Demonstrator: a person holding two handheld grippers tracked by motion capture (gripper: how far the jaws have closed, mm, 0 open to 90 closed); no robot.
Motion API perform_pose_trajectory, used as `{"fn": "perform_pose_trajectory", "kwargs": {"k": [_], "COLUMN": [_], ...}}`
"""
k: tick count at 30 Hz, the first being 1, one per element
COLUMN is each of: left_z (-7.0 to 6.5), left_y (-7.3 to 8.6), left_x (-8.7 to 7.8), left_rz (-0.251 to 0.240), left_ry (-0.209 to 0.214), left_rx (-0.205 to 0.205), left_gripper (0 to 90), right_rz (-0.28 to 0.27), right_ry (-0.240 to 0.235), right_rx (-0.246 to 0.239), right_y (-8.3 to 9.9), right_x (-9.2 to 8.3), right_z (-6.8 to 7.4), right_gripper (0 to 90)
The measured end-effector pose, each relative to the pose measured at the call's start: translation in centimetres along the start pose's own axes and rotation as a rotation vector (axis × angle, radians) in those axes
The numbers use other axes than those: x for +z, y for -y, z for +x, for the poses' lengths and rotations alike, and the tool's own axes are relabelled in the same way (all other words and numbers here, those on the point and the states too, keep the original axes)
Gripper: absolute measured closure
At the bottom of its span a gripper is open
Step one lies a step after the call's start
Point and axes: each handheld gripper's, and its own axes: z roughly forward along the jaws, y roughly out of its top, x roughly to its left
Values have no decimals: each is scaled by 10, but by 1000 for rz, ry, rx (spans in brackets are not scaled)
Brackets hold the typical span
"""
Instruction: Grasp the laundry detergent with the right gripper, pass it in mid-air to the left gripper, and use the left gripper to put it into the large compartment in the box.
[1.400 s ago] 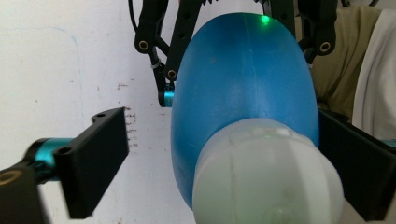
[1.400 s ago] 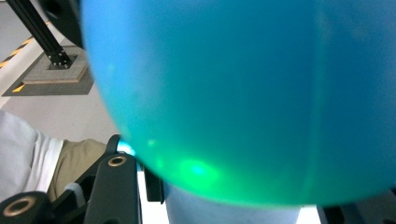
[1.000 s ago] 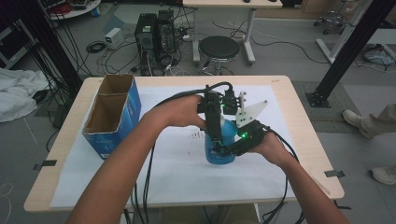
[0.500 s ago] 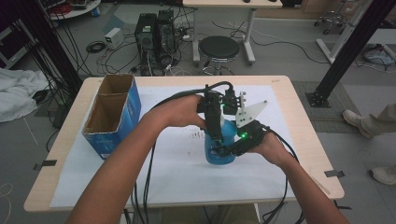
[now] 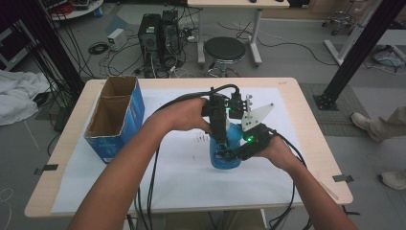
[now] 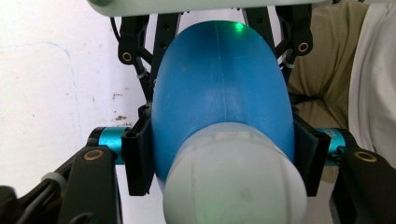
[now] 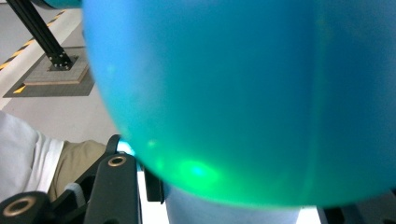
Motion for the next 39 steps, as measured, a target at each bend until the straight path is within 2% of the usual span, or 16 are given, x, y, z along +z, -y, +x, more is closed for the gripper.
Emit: {"fn": "perform_pose_trajectory", "kwargs": {"k": [14,17,18,19,22,23,24,25,28,31,34,37,39], "left_z": [-1,-1,-1,-1,1,1,3,3,6,8,11,13,16], "left_y": [-2,-2,-1,-1,3,5,8,9,15,20,24,27,30], "left_x": [-3,-4,-4,-5,-7,-8,-10,-11,-16,-21,-25,-29,-33], "left_rz": [-2,5,6,7,8,9,9,7,2,-2,-4,6,7], "left_ry": [-17,-17,-13,-13,-19,-21,-27,-29,-46,-66,-84,-98,-108], "left_rx": [9,5,2,2,-11,-18,-27,-35,-56,-75,-98,-116,-131], "left_gripper": [379,379,379,379,380,379,379,379,379,378,379,379,378], "right_rz": [0,4,9,18,45,54,72,92,122,148,196,213,223], "right_ry": [6,27,32,40,54,50,56,81,102,159,180,209,193], "right_rx": [-5,12,17,14,19,24,28,38,55,101,158,215,231], "right_y": [-1,-1,-2,-2,-2,-1,-1,0,2,4,8,15,18], "right_x": [-3,-9,-11,-16,-25,-27,-30,-33,-42,-50,-61,-75,-85], "right_z": [0,-1,-1,-1,0,1,0,0,0,-3,-8,-15,-18], "right_gripper": [436,299,290,226,218,187,118,119,119,119,119,119,119]}}
